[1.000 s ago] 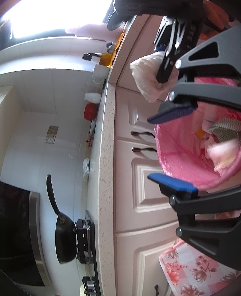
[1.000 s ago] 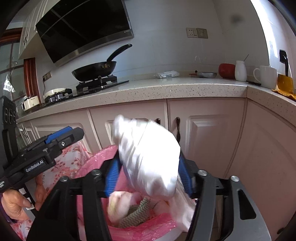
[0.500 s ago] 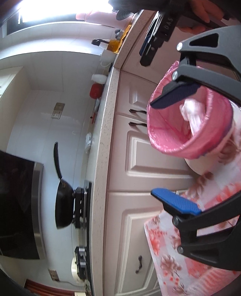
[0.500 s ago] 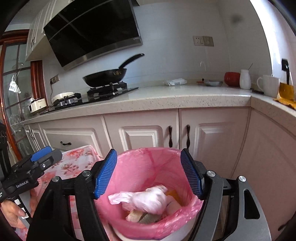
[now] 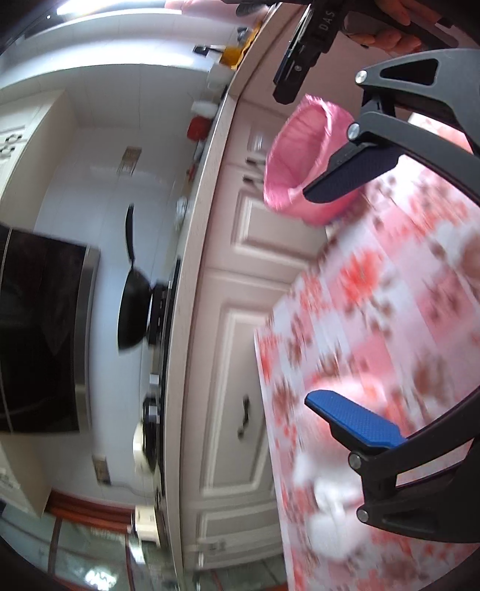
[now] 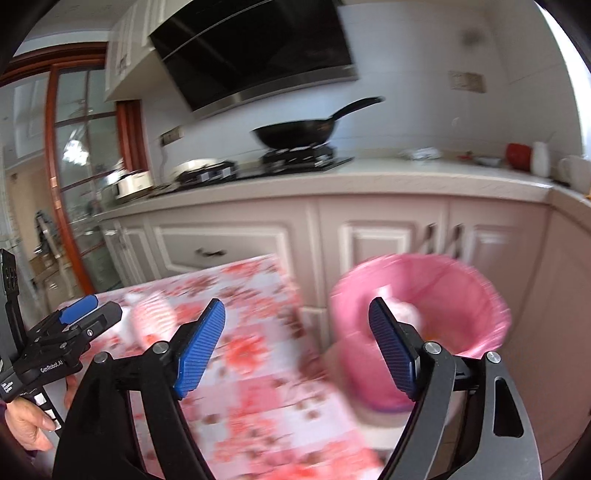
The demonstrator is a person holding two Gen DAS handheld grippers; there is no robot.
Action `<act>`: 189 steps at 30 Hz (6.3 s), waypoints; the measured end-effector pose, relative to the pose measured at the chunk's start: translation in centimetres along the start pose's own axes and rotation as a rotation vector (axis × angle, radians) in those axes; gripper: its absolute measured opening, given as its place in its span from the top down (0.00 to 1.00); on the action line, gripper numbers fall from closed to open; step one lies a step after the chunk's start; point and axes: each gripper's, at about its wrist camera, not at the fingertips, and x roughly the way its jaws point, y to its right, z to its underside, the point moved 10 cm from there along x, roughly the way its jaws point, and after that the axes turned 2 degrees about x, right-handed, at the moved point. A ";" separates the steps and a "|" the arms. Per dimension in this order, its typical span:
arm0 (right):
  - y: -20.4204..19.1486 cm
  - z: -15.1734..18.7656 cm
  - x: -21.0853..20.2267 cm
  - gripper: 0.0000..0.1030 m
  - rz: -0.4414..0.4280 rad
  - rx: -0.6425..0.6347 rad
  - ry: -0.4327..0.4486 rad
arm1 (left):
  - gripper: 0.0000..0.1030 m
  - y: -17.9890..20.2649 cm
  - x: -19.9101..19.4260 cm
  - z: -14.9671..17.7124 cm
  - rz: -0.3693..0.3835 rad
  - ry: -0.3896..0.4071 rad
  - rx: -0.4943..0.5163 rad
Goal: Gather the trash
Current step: 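Move both open tools back over the table items, then grasp the pink foam fruit net with the right tool while the left grasps the white foam block, then carry the foam block and fruit net over the pink bin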
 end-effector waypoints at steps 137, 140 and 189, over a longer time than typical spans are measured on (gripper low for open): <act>-21.6 5.1 9.2 0.57 -0.269 -0.117 -0.211 | 0.20 -29.0 -10.0 13.0 -0.498 -0.391 -0.158; -22.1 5.3 9.1 0.57 -0.273 -0.123 -0.213 | 0.20 -29.4 -10.9 14.1 -0.500 -0.401 -0.173; -17.4 4.7 1.1 0.60 -0.202 -0.149 -0.052 | 0.35 -9.8 -10.4 2.5 -0.190 -0.001 0.016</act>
